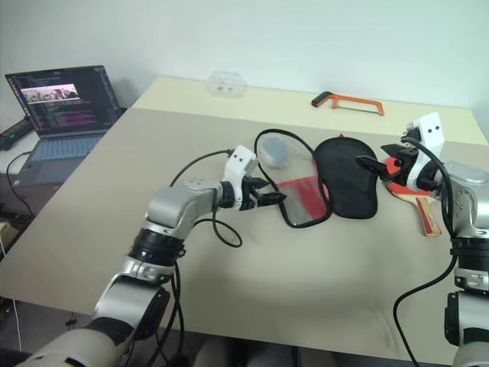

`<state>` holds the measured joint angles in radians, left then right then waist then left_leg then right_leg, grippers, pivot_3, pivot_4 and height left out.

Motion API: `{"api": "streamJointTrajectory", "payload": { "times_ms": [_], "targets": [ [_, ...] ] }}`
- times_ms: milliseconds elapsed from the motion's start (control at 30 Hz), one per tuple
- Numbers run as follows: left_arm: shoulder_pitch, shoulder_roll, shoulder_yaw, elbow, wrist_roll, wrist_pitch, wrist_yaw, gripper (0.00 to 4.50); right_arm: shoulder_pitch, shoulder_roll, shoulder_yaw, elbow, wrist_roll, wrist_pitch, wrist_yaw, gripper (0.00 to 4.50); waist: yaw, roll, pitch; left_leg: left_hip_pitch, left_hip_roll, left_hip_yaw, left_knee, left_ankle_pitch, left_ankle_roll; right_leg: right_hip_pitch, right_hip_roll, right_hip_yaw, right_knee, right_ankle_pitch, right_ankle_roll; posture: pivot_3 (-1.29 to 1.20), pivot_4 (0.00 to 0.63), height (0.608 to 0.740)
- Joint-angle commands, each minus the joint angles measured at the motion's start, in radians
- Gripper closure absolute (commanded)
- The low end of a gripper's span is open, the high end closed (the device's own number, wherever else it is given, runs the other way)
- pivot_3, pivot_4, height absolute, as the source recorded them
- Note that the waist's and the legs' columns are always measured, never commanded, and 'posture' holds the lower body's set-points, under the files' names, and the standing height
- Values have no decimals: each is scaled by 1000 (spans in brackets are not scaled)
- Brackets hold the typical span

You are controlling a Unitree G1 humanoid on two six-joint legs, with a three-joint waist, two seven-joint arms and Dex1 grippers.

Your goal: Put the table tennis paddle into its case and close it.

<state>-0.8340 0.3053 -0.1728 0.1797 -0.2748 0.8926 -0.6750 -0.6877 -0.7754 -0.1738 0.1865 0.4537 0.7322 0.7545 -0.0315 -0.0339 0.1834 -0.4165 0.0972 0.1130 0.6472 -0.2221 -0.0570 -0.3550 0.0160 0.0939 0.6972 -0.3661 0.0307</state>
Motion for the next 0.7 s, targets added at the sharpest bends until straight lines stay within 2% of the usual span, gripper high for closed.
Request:
{"api": "streamJointTrajectory", "payload": {
  "times_ms": [33,167,267,333,467,533,700],
  "targets": [
    [21,61,47,-134,-51,59,-39,661,0,-20,-21,-57,19,10,26,0,-1,0,0,0,0,0,0,0,0,0,0,0,0,0,0,0,150,740],
    [82,122,80,-269,-126,165,-64,661,11,-29,-29,-74,17,26,38,0,-1,0,0,0,1,0,0,0,0,0,0,0,0,0,0,0,150,740],
    [135,125,115,-368,-196,264,-53,661,8,-32,-32,-71,11,30,35,0,-1,0,0,0,2,0,0,0,0,0,-1,0,0,0,0,0,150,740],
    [168,83,147,-410,-235,326,-10,661,6,-31,-32,-69,9,31,32,0,0,0,0,0,2,-1,0,0,0,0,-1,0,0,0,0,0,150,740],
    [194,-86,209,-390,-215,356,171,661,3,-24,-30,-72,8,33,27,0,4,0,0,0,0,-2,2,0,0,2,-1,-2,0,0,0,0,150,740],
    [200,-153,211,-351,-185,335,247,661,2,-23,-31,-76,10,37,25,0,4,0,0,0,-1,-2,2,0,1,2,-1,-1,0,0,0,0,150,740],
    [173,-244,204,-241,-119,243,373,661,9,-29,-36,-85,11,41,25,0,-1,0,0,0,-1,-2,1,0,0,2,0,0,0,0,0,0,150,740]
  ]
}}
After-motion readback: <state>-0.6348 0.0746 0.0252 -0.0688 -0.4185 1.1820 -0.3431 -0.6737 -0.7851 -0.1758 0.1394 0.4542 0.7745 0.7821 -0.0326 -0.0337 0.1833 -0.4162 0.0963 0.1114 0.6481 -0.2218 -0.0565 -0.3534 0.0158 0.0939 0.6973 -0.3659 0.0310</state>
